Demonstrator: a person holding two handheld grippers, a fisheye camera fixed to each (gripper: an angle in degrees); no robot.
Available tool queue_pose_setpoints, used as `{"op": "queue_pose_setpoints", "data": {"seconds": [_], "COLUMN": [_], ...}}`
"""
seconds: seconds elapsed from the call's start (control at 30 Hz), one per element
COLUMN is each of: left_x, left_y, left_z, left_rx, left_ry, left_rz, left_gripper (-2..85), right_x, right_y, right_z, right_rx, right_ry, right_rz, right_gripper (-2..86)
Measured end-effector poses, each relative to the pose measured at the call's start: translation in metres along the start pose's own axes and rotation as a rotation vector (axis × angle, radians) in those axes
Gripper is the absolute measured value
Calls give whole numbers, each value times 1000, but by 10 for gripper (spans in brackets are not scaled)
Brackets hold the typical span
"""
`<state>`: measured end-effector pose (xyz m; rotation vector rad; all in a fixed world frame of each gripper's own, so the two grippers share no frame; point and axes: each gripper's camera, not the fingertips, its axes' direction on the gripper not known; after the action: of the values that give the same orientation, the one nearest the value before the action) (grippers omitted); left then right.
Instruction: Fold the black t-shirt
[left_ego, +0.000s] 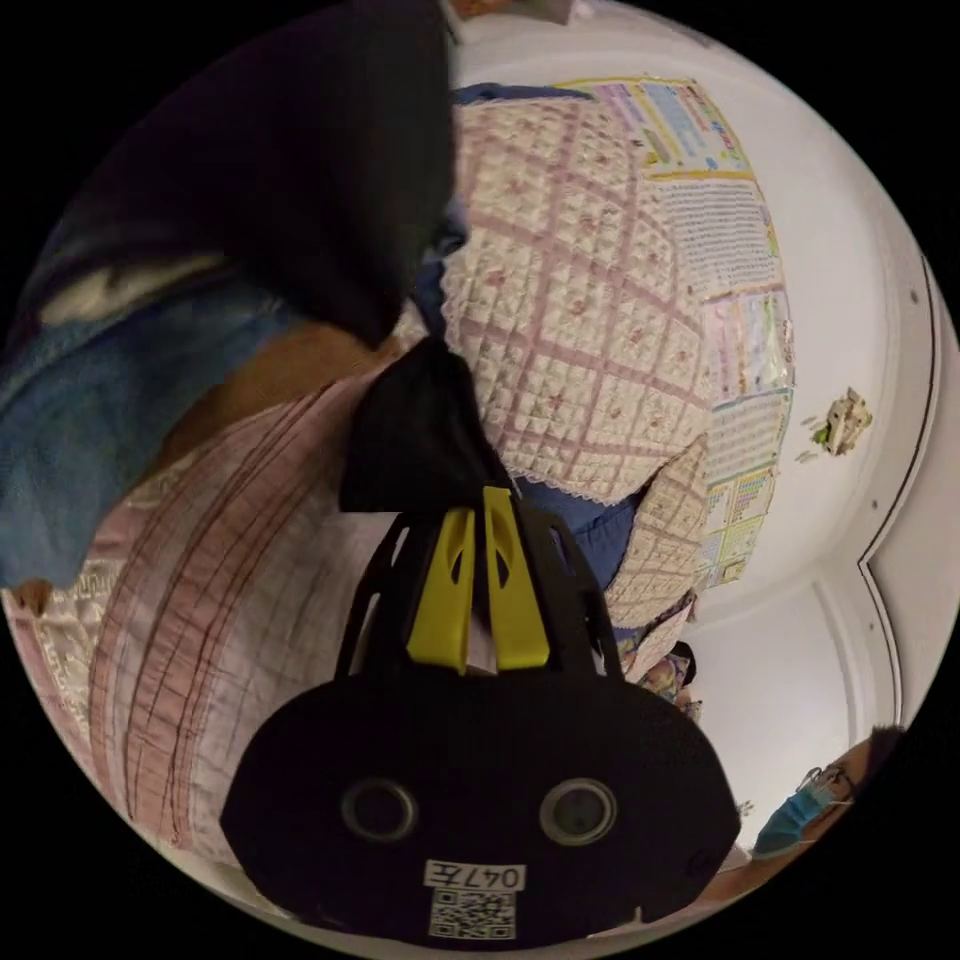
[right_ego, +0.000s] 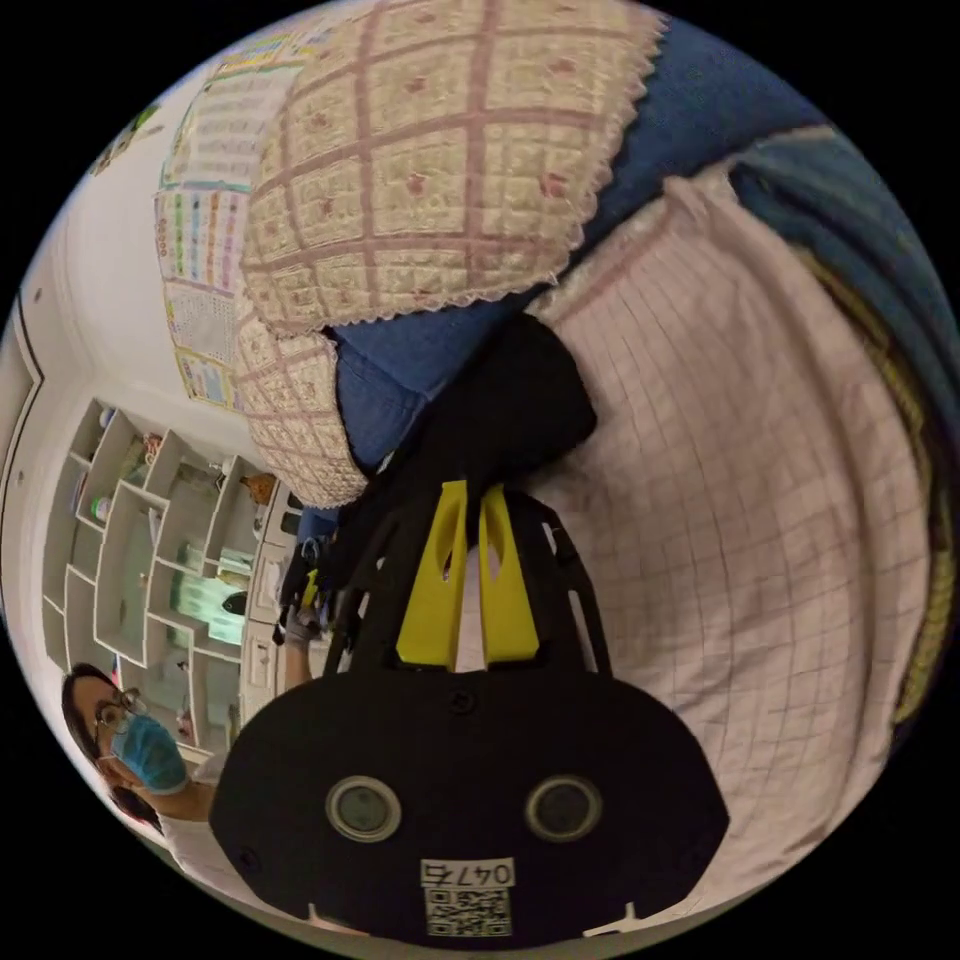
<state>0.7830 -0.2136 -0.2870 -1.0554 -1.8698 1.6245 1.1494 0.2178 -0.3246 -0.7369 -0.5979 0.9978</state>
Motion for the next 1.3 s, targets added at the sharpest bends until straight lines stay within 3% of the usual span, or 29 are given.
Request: {"op": "queue_pose_setpoints", "data": {"seconds": [0.2, 0.37, 0.47, 0.7, 0.93, 1.1, 1.2, 1.3], "left_x": [70, 32, -7, -19, -15, -13, -7, -4], "left_y": [52, 156, 193, 190, 185, 176, 171, 168], "left_z": [-124, -223, -254, -294, -330, -355, -365, -375], "left_rx": [64, 16, -31, 16, 40, 47, 46, 49], "left_ry": [20, -126, -83, -11, -55, -3, 16, 56], "left_rz": [160, 73, -42, -112, -156, -199, -200, -205], "left_gripper": [-9, -10, -10, -10, -10, -9, -5, -1], "right_x": [-40, 9, 49, 73, 68, -7, -77, -147], "right_y": [63, 174, 215, 245, 290, 320, 331, 334], "right_z": [-15, 10, 41, 124, 194, 259, 343, 455], "right_rx": [0, -74, -72, -87, -92, -43, -96, -209], "right_ry": [55, 125, 56, 94, 294, 530, 348, 36], "right_rz": [-211, -135, -55, -41, -66, -370, -705, -972], "right_gripper": [-9, -8, -8, -3, 77, 52, 16, 8]}}
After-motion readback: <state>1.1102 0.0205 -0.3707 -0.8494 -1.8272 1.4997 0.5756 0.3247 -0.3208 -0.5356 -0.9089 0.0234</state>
